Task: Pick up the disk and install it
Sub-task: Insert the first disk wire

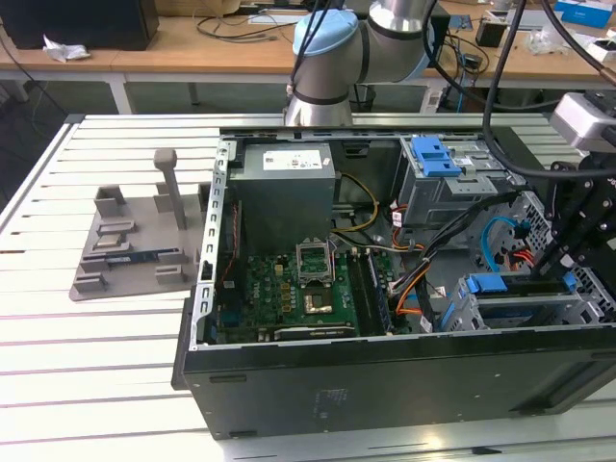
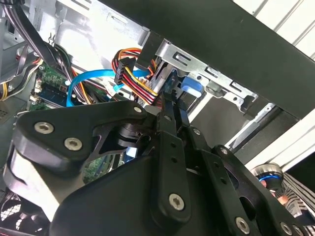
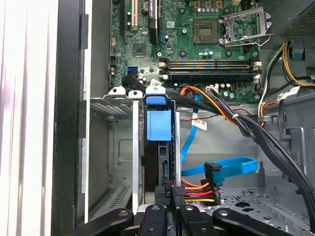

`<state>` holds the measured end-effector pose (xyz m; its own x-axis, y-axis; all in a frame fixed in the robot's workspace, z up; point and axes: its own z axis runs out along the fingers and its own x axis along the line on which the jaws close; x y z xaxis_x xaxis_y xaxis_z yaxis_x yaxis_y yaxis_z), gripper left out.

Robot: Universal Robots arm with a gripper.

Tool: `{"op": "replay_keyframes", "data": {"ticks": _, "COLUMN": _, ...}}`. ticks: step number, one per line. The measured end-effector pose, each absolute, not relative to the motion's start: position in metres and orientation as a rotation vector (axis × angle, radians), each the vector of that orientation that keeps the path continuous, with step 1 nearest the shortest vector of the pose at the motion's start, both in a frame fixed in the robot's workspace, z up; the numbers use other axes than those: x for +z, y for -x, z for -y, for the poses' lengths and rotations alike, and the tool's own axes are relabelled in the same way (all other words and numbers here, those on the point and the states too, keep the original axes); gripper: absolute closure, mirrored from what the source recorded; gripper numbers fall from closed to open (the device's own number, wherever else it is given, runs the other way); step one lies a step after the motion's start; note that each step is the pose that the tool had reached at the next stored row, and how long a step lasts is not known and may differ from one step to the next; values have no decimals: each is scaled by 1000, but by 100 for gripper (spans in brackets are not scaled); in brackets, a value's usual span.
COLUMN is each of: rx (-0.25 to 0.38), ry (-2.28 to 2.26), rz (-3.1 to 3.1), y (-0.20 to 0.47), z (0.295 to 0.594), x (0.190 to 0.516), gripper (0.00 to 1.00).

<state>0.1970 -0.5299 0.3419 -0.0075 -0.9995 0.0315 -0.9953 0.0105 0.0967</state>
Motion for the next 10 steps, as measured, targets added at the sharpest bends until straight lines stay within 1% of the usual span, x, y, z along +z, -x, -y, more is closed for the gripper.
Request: {"op": "replay_keyframes", "data": {"ticks": 10, "rx": -82, "ry": -2143, "rz": 2162, "y": -199, "z": 530, "x": 334, "gripper": 83}}
